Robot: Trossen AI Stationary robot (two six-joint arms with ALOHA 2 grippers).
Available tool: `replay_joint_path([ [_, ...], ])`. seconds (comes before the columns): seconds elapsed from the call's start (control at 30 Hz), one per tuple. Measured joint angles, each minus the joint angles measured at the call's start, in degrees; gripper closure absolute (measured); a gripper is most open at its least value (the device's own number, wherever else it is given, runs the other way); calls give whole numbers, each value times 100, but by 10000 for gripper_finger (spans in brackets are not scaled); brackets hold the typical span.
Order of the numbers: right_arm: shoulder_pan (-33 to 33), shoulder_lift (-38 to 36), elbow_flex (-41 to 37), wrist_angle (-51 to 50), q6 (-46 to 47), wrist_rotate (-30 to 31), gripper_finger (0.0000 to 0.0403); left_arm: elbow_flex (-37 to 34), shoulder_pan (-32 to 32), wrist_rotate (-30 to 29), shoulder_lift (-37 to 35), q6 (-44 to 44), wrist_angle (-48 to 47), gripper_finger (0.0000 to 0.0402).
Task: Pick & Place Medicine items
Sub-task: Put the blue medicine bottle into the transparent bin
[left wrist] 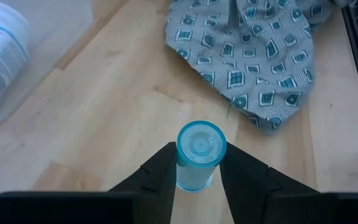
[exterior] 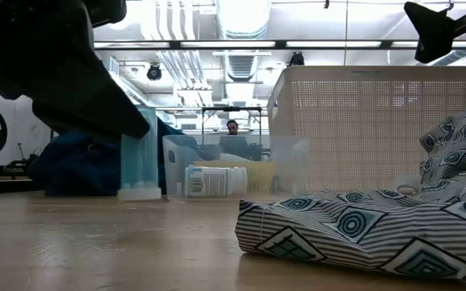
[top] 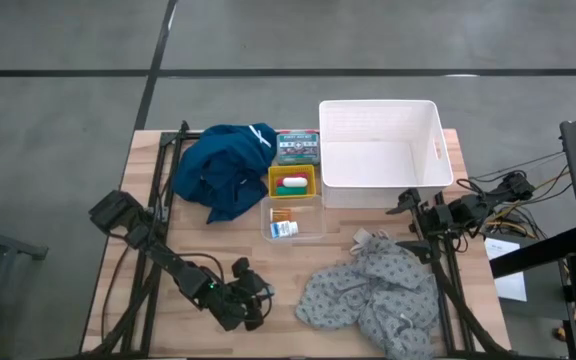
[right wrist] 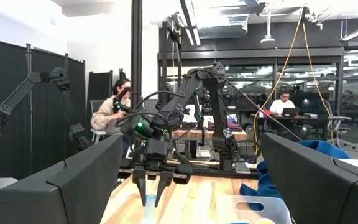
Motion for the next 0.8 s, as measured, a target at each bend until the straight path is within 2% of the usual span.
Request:
replay_joint_path([
  [0.23,0,-4,0,0,0,1,23,0,115,-182,-98,10,-3,284],
  [0.4,0,-4,0,0,0,0,23,0,272,-180,-325,382,-1,284],
  [0.63,1,-2,0,0,0,1,23,2,689,-180,-727,1031,1,284],
  [0.8,0,-2,0,0,0,1,23,2,1043,-23,-919,1192,43,284],
])
